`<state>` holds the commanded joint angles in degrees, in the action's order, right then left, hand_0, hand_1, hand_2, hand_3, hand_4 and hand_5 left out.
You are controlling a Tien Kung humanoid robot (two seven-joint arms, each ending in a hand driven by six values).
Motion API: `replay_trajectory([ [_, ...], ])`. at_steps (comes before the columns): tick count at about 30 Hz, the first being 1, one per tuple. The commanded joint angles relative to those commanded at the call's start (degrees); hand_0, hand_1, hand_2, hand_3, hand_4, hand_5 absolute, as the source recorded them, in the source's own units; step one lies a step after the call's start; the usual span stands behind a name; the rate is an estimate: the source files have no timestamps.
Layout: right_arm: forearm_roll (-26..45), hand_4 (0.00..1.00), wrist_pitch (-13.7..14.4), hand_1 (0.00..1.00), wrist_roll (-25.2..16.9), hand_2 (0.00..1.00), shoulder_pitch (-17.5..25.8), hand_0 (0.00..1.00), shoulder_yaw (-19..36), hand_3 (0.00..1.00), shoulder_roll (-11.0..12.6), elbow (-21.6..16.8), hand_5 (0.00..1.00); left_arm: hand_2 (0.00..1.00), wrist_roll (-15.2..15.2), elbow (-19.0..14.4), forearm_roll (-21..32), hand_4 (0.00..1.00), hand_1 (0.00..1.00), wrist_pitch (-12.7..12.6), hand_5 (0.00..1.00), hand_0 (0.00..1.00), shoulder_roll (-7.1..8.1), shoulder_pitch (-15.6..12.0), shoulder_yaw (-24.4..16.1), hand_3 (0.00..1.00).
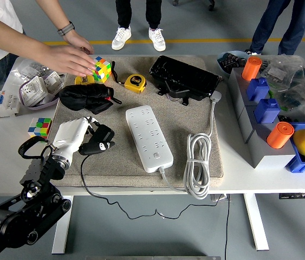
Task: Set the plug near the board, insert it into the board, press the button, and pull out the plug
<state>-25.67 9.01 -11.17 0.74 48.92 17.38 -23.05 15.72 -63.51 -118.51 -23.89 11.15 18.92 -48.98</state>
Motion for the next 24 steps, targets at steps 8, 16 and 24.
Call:
replay_trajectory([
  [8, 0.0, 0.755, 0.0, 0.600, -0.1, 0.545, 0.1, 0.600, -0.1, 0.546, 0.0, 0.0, 0.253, 0.451, -0.2, 0.3, 0.7, 0.998, 0.414, -0.4, 0.318, 0.297, -0.19, 0.1, 0.3, 0.539],
  [16, 0.0, 0.756, 0.0, 0.599, -0.1, 0.545, 0.0, 0.600, -0.1, 0.544, 0.0, 0.0, 0.251, 0.450, -1.1, 0.6, 1.9, 0.840, 0.414, -1.3, 0.087, 0.266, -0.41, 0.3, 0.8, 0.548],
  [24, 0.0, 0.756, 0.0, 0.599, -0.1, 0.544, 0.0, 0.600, -0.1, 0.544, -0.1, 0.0, 0.251, 0.443, -2.1, 0.7, 2.7, 0.787, 0.413, -2.0, 0.028, 0.262, -0.55, 0.4, 1.1, 0.555],
])
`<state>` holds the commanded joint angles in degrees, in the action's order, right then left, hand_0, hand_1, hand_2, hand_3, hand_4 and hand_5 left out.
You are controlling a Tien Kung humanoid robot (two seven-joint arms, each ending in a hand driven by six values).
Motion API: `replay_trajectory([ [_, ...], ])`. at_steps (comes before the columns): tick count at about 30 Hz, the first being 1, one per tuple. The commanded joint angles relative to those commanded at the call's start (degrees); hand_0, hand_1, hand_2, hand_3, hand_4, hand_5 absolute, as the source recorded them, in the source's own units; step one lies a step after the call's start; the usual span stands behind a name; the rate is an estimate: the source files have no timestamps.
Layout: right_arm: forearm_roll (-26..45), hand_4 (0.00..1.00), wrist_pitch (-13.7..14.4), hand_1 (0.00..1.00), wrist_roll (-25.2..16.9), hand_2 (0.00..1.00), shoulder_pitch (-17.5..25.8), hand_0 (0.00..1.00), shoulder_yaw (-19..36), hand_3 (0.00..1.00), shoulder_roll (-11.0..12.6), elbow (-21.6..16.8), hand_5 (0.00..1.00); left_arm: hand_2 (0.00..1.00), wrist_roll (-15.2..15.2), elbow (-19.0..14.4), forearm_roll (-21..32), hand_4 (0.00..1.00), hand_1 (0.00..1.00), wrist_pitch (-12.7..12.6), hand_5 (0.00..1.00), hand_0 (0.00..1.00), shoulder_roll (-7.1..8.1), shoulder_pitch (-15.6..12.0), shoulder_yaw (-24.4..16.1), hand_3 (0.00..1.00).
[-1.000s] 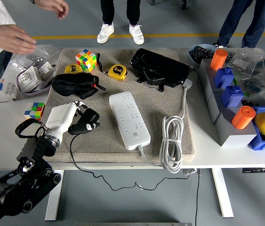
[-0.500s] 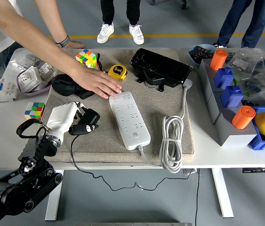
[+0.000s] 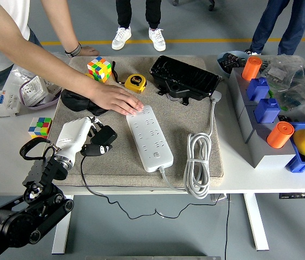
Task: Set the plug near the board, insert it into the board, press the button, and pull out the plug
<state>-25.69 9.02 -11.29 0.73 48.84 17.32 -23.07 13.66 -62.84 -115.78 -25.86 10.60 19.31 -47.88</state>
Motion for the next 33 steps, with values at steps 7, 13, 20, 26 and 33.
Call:
replay_trajectory([
  [7, 0.0, 0.756, 0.0, 0.599, -0.1, 0.544, 0.0, 0.601, 0.0, 0.544, 0.0, 0.0, 0.249, 0.401, -0.5, 0.0, 1.5, 0.753, 0.404, -0.4, 0.002, 0.246, -0.02, 0.0, 0.2, 0.554],
  [13, 0.0, 0.757, 0.0, 0.599, -0.2, 0.544, 0.0, 0.599, 0.1, 0.544, 0.0, 0.0, 0.248, 0.376, -2.2, -0.5, 3.2, 0.747, 0.393, -0.9, 0.002, 0.237, 0.15, 0.0, 0.2, 0.545],
  [20, 0.0, 0.758, 0.1, 0.599, -0.2, 0.544, 0.1, 0.599, -0.1, 0.544, 0.0, 0.0, 0.245, 0.356, -6.9, -2.3, 10.5, 0.740, 0.378, -0.3, 0.002, 0.231, 1.19, 0.2, 0.5, 0.538],
  [26, 0.1, 0.758, 0.0, 0.599, -0.2, 0.545, -0.3, 0.597, -0.5, 0.545, 0.2, 0.0, 0.245, 0.351, -12.7, -5.3, 18.9, 0.738, 0.372, 2.2, 0.002, 0.227, 3.59, 2.2, 3.4, 0.533],
  [33, 0.1, 0.759, 0.0, 0.598, -0.1, 0.544, 0.1, 0.599, -0.7, 0.544, 0.5, 0.0, 0.243, 0.347, -16.0, -6.1, 24.0, 0.726, 0.354, 4.6, 0.002, 0.226, 4.87, 7.7, 10.6, 0.530],
])
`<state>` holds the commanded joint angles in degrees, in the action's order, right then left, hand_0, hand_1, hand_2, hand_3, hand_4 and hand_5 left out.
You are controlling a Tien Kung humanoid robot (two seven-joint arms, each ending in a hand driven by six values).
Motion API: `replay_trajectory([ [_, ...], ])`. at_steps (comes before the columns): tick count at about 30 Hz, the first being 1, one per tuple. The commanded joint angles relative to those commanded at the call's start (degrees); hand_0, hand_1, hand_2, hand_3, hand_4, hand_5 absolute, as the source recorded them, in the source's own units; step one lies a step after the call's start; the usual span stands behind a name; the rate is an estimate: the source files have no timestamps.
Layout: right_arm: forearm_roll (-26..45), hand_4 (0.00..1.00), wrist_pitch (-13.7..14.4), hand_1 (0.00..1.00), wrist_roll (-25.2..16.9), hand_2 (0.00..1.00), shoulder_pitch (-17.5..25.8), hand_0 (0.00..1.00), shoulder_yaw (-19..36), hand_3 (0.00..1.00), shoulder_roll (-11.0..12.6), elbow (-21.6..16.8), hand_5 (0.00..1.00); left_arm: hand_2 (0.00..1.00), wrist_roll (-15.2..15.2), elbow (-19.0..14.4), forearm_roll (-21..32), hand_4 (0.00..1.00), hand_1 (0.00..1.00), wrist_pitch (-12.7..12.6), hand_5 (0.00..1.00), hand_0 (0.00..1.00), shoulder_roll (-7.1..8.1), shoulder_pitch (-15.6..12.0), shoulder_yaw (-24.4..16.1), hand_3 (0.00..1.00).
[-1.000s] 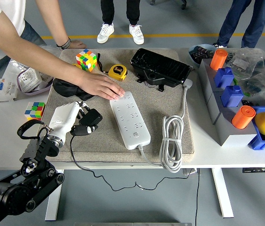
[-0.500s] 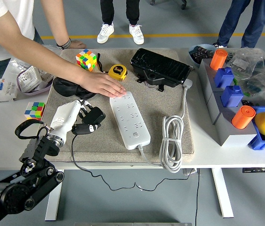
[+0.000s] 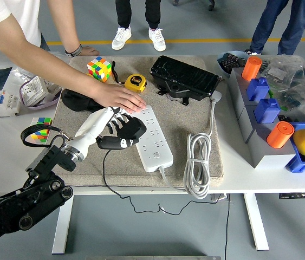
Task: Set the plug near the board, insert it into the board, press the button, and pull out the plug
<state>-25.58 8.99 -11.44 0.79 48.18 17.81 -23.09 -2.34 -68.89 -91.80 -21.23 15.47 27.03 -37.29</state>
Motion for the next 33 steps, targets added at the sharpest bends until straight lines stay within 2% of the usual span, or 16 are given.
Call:
replay_trajectory([
  [3, 0.1, 0.759, 0.0, 0.598, 0.0, 0.544, 0.1, 0.599, 0.3, 0.544, -0.1, 0.0, 0.243, 0.347, -0.5, 1.2, 0.0, 0.726, 0.354, 0.8, 0.002, 0.226, -0.51, 1.4, 1.8, 0.530],
  [7, 0.2, 0.760, -0.1, 0.598, 0.0, 0.544, 0.1, 0.598, 0.6, 0.544, -0.3, 0.0, 0.240, 0.350, -1.1, 3.0, -2.3, 0.726, 0.356, 0.6, 0.002, 0.227, -1.17, 3.0, 3.3, 0.531],
  [18, 0.3, 0.761, -0.3, 0.598, 0.0, 0.544, 0.1, 0.599, 0.8, 0.545, -0.3, 0.1, 0.238, 0.357, -2.3, 8.5, -6.1, 0.736, 0.353, 0.0, 0.002, 0.231, -2.51, 6.1, 4.2, 0.535],
  [33, 0.3, 0.763, -0.5, 0.597, -0.1, 0.544, 0.0, 0.599, 1.0, 0.545, -0.3, 0.0, 0.234, 0.358, -3.3, 12.5, -6.9, 0.738, 0.354, 1.4, 0.002, 0.241, -2.28, 7.5, 4.4, 0.535],
])
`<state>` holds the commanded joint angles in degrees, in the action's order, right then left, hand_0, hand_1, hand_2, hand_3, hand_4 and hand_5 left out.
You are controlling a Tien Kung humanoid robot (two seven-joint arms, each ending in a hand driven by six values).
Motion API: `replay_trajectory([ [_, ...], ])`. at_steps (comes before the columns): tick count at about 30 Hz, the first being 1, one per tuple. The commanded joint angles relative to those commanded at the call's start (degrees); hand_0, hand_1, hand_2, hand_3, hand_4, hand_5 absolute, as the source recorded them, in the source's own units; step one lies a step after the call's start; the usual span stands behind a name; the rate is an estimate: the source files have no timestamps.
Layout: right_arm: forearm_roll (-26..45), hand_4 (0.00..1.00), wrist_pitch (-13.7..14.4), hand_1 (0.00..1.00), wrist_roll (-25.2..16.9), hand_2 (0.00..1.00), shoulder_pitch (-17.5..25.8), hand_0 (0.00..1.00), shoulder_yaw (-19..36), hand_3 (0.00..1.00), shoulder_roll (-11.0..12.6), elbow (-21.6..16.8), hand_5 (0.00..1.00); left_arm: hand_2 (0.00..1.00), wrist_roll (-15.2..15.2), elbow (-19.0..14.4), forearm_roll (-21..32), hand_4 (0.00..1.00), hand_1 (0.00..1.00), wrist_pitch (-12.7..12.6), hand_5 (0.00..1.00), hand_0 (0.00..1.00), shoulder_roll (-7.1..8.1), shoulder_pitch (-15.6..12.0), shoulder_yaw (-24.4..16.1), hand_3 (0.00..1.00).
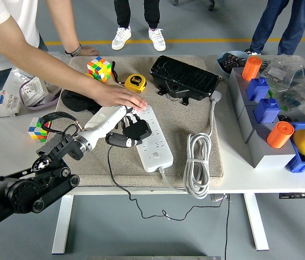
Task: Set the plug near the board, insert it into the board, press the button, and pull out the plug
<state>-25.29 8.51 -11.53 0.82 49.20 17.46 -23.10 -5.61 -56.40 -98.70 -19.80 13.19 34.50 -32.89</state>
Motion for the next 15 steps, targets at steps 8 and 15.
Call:
replay_trajectory([
  [8, -0.1, 0.763, 0.0, 0.598, 0.0, 0.544, 0.0, 0.600, 0.1, 0.545, -0.2, 0.0, 0.234, 0.362, -0.3, 0.6, -0.3, 0.740, 0.356, 1.0, 0.002, 0.245, 0.48, -0.3, -0.2, 0.535],
  [15, -0.3, 0.763, 0.0, 0.598, -0.1, 0.544, 0.0, 0.598, 0.4, 0.545, -0.1, -0.1, 0.232, 0.367, -0.6, 0.8, -0.6, 0.744, 0.360, 1.2, 0.004, 0.249, 0.90, -0.3, -0.4, 0.535],
])
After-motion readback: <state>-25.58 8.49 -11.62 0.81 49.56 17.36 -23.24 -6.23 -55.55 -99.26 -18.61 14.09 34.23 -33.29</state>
